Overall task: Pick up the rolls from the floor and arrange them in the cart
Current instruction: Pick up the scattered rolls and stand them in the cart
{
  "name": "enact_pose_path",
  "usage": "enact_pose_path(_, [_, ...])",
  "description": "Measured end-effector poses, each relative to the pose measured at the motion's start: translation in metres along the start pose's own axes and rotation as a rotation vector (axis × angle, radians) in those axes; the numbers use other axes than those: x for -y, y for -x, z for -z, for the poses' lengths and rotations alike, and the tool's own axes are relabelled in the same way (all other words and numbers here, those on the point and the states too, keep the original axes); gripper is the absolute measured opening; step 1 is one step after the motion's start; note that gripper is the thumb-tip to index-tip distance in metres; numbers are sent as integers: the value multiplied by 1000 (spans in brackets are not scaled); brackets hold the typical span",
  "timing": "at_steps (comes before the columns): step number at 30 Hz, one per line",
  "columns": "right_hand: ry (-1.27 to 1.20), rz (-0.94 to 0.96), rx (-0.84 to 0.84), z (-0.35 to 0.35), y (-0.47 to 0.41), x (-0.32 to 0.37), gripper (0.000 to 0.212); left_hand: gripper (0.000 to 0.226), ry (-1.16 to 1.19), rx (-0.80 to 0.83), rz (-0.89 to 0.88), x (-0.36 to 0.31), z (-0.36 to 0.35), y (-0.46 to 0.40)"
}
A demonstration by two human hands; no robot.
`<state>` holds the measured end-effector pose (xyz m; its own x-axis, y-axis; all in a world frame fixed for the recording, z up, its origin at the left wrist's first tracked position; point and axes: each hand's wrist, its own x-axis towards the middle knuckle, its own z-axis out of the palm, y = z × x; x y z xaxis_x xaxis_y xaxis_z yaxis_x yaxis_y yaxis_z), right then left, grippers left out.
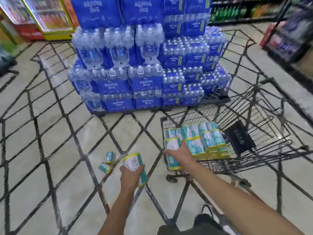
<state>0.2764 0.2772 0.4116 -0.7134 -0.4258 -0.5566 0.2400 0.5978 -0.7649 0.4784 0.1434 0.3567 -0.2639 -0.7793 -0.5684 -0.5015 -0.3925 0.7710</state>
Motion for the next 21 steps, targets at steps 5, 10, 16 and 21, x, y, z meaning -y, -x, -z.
enact_pose_path(5, [-7,-91,-31,114,-42,-45,115,73,-81,46,-14,-27,-129,40])
enact_pose_path(10, [-28,-166,-77,202,-76,-82,114,76,-180,86,44,-22,-232,53])
enact_pose_path(16, [-15,-237,-58,250,-117,-94,118,70,-137,93,105,-49,-303,52])
enact_pose_path(21, [9,-273,-30,239,-166,-94,108,71,-179,88,134,-62,-334,3])
